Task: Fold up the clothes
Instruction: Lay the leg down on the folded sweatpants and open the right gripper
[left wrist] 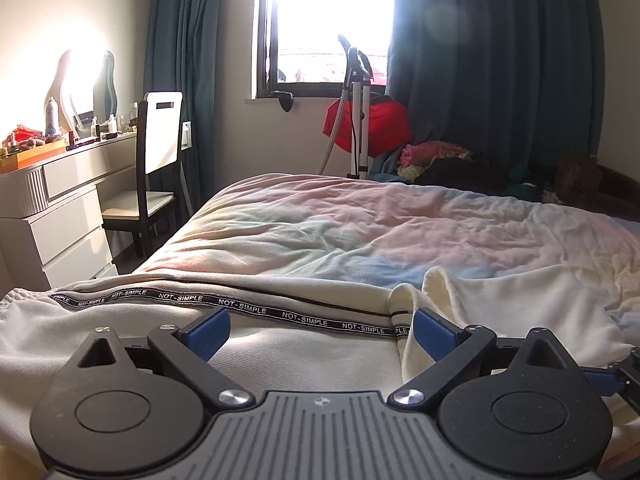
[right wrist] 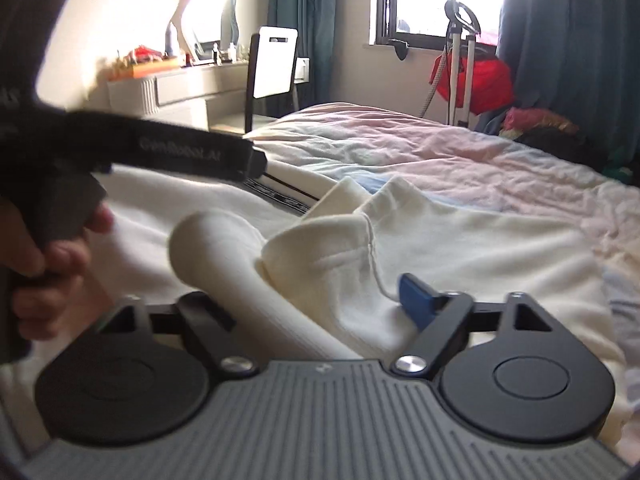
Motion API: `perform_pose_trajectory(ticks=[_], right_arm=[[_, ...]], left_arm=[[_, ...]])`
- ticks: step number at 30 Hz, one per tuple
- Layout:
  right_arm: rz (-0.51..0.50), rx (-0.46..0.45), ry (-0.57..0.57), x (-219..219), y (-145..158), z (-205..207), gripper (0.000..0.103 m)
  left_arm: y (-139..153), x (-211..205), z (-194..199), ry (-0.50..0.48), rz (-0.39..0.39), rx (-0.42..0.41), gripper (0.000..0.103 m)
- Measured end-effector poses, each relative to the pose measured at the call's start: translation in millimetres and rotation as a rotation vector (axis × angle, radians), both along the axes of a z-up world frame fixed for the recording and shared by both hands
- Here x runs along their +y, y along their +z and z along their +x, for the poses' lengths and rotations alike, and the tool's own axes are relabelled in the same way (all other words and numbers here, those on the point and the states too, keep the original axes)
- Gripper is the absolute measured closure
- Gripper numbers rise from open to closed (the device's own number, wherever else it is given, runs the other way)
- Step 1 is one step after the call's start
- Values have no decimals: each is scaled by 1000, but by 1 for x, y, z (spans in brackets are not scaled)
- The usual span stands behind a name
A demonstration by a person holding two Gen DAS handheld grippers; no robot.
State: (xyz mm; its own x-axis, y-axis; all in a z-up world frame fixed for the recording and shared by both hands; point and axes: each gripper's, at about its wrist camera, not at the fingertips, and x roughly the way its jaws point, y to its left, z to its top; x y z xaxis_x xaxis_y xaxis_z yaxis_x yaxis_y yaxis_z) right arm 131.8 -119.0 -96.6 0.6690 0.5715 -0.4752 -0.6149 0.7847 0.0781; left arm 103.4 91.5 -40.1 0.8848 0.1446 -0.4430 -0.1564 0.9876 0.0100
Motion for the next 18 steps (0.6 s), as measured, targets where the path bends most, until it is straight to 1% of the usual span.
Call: perform_pose_trajectory(ticks=[2, 3, 5, 7, 10, 12, 13, 14, 15, 17, 18], right_arm=[[46, 24, 12, -12, 12, -12, 9], [67, 25, -1, -19, 20, -18, 9], [114, 18, -46, -36, 35, -28, 9], [147, 21, -113, -55, 45, -30, 9], [183, 9, -215, -82, 50, -26, 9], [175, 2, -266, -93, 48, -15, 10], [161, 3, -280, -95, 45, -8, 27], [152, 17, -295, -97, 41, -2, 42], [145, 36, -312, -99, 37, 5, 43], [120, 82, -344, -100, 25, 18, 54], [97, 111, -360, -100, 17, 24, 55]], left_arm=[[2, -4, -6, -16, 1, -9, 4], [3, -7, -8, -31, 0, -15, 4], [4, -14, -18, -97, -6, -53, 3], [4, -27, -28, -165, 4, -67, 3], [-4, -46, -32, -214, 33, -36, 3], [-12, -55, -31, -226, 46, -11, 3], [-17, -58, -31, -225, 45, -8, 3], [-20, -61, -31, -228, 39, -13, 3], [-20, -62, -31, -235, 33, -25, 3], [-18, -66, -32, -257, 30, -50, 3], [-17, -68, -33, -268, 29, -63, 3]])
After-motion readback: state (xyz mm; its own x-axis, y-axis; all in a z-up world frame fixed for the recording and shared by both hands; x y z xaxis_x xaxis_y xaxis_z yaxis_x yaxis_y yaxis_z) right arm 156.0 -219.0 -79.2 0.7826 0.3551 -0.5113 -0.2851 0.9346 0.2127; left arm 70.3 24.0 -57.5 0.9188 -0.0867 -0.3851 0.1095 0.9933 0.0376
